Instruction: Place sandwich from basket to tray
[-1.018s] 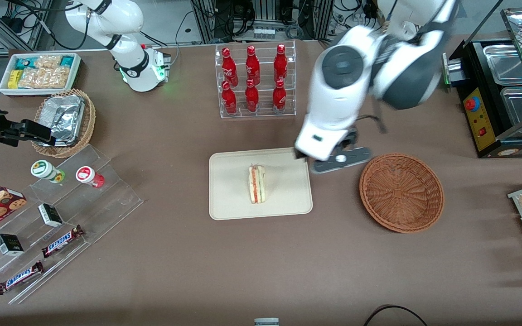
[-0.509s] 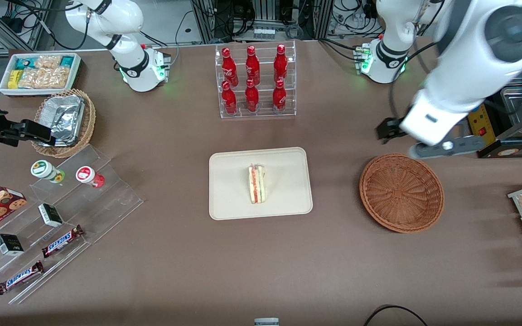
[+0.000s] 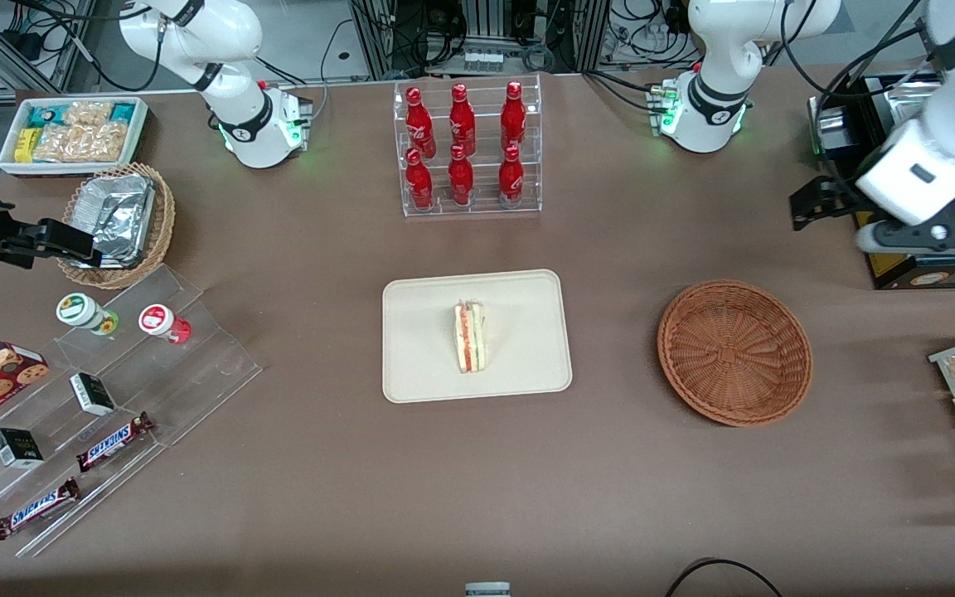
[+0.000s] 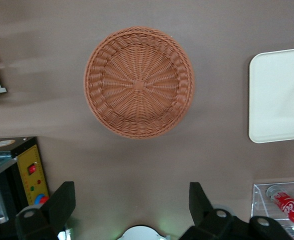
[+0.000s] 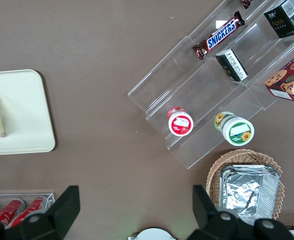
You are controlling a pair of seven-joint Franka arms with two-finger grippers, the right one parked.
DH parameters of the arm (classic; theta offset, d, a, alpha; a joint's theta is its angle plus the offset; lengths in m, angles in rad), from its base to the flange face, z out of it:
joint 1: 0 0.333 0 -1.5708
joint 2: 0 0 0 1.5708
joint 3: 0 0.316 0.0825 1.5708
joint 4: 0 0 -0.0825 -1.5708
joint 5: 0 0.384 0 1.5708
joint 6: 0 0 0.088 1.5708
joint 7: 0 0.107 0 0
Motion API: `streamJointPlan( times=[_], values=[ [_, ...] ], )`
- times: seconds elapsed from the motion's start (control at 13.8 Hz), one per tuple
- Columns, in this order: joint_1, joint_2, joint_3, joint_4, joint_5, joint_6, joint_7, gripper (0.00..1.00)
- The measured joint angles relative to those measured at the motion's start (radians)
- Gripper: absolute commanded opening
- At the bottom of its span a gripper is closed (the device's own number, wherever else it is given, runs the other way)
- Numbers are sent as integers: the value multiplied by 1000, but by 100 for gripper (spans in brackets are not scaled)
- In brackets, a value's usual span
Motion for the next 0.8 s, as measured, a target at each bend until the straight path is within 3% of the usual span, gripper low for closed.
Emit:
streamJointPlan(
  times=[0.8],
  values=[
    [13,64,13,113,-23,10,7,100]
  ],
)
